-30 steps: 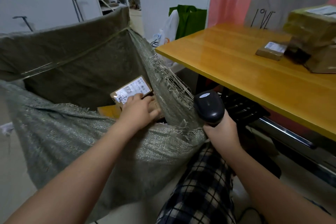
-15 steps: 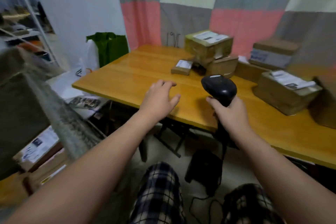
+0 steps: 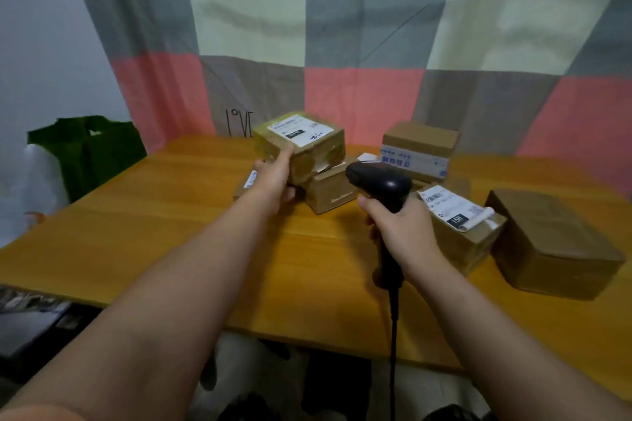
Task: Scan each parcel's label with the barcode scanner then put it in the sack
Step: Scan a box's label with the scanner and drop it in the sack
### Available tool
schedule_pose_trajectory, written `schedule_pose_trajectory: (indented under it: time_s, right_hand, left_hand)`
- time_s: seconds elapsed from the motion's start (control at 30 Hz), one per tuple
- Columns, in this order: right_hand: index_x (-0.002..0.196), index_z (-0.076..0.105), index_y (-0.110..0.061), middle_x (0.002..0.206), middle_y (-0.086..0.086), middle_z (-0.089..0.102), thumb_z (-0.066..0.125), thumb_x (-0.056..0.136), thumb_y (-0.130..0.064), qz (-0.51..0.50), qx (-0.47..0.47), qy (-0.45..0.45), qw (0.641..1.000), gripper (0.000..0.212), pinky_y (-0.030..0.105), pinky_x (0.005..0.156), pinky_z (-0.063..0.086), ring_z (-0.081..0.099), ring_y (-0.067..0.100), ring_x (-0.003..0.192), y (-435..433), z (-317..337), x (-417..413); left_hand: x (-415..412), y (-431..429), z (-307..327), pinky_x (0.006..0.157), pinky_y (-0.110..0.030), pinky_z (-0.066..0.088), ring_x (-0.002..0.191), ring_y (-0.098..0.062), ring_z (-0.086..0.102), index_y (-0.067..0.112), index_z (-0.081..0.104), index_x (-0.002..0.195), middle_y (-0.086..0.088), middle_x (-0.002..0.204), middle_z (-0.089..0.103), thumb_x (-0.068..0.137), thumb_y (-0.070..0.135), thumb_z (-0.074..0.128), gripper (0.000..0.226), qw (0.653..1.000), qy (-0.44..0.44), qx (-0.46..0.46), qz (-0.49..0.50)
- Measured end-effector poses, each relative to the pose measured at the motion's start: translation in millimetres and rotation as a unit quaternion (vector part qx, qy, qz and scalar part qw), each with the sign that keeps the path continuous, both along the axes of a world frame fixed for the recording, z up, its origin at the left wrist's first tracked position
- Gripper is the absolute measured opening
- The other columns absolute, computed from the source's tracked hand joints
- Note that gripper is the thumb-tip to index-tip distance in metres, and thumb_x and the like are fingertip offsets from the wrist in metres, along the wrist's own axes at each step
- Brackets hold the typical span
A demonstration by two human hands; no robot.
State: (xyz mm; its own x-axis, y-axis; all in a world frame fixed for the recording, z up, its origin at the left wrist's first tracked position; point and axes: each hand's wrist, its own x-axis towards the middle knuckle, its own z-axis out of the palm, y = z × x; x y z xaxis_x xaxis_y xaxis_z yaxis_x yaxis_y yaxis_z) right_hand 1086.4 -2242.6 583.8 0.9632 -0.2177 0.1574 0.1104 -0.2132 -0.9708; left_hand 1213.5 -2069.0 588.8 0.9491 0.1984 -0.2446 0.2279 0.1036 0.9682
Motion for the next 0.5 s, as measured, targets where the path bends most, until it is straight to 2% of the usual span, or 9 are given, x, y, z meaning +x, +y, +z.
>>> schedule_pose_trajectory:
  time_s: [0.03,0.1,0.13,0.2,0.27,0.3,0.37,0.43,0.5]
  right_hand:
    - [0.096,0.064,-0.016,0.076,0.005,0.065,0.07,0.084,-0.026,0.003,0.0,0.001,1.0,0.016,0.045,0.079,0.054,0.063,0.021,0.07,-0.9,-0.9,1.9]
    - [0.096,0.063,-0.017,0.076,0.006,0.065,0.07,0.085,-0.026,0.008,0.005,0.003,1.0,0.016,0.044,0.077,0.054,0.062,0.019,0.068,-1.7,-2.1,3.6]
    - [0.095,0.062,-0.018,0.075,0.006,0.064,0.069,0.085,-0.025,0.01,0.007,0.001,1.0,0.014,0.043,0.077,0.054,0.062,0.018,0.067,-2.0,-2.1,3.2]
    - [0.092,0.061,-0.021,0.075,0.005,0.064,0.069,0.086,-0.026,0.013,0.007,-0.012,1.0,0.011,0.042,0.075,0.053,0.062,0.018,0.067,-2.2,-1.9,-0.6]
    - [0.091,0.061,-0.022,0.073,0.005,0.064,0.068,0.086,-0.027,0.011,0.003,-0.032,0.999,0.011,0.043,0.074,0.053,0.063,0.021,0.067,-2.3,-1.6,-7.4]
    - [0.09,0.061,-0.022,0.07,0.004,0.064,0.068,0.085,-0.028,0.01,0.001,-0.042,0.999,0.01,0.044,0.073,0.053,0.063,0.022,0.067,-1.0,-1.6,-11.7]
    - [0.086,0.062,-0.023,0.065,0.001,0.062,0.069,0.084,-0.03,0.022,-0.017,-0.059,0.998,0.01,0.045,0.07,0.054,0.064,0.021,0.065,5.2,-4.1,-20.7]
    - [0.083,0.063,-0.025,0.064,-0.001,0.063,0.069,0.083,-0.033,0.052,-0.053,-0.07,0.995,0.011,0.042,0.067,0.054,0.064,0.019,0.065,18.8,-10.7,-31.4]
    - [0.078,0.062,-0.027,0.061,-0.004,0.064,0.07,0.081,-0.035,0.069,-0.075,-0.081,0.991,0.012,0.032,0.059,0.052,0.064,0.011,0.062,36.0,-19.3,-41.0]
  left_hand:
    - [4.2,2.2,-1.3,0.054,-0.025,0.05,0.087,-0.022,0.063,0.022,0.027,0.137,-0.006,0.117,0.059,0.079,0.058,0.065,0.077,1.0,-0.005,-0.025,0.002]
    - [3.0,6.2,-3.0,0.05,-0.023,0.047,0.096,-0.022,0.065,0.023,0.029,0.133,-0.007,0.119,0.061,0.078,0.044,0.071,0.073,0.999,-0.024,-0.037,-0.004]
    - [-1.7,9.0,-4.8,0.055,-0.025,0.05,0.099,-0.023,0.064,0.025,0.027,0.136,-0.009,0.122,0.06,0.077,0.039,0.072,0.075,0.999,-0.041,-0.025,-0.009]
    - [-22.3,18.2,-9.5,0.077,-0.038,0.056,0.104,-0.034,0.063,0.037,0.023,0.141,-0.016,0.124,0.06,0.076,0.034,0.073,0.082,0.994,-0.098,0.023,-0.033]
    - [-53.9,31.1,-18.9,0.099,-0.048,0.047,0.117,-0.035,0.057,0.041,0.018,0.146,-0.014,0.128,0.06,0.081,0.022,0.073,0.087,0.981,-0.166,0.077,-0.069]
    - [-71.7,38.4,-25.4,0.101,-0.042,0.047,0.118,-0.024,0.059,0.038,0.014,0.149,-0.009,0.13,0.059,0.085,0.015,0.07,0.087,0.973,-0.192,0.093,-0.09]
    - [-103.7,51.8,-39.8,0.088,-0.019,0.051,0.106,0.003,0.06,0.033,0.01,0.151,0.001,0.127,0.054,0.089,0.006,0.063,0.087,0.962,-0.22,0.113,-0.112]
    - [-126.3,64.5,-54.8,0.077,-0.01,0.05,0.097,0.014,0.059,0.034,0.01,0.15,0.011,0.123,0.049,0.089,0.002,0.061,0.085,0.958,-0.227,0.126,-0.119]
    - [-137.4,77.6,-69.2,0.077,-0.007,0.048,0.098,0.019,0.056,0.036,0.01,0.148,0.019,0.122,0.044,0.09,0.004,0.061,0.084,0.954,-0.219,0.154,-0.133]
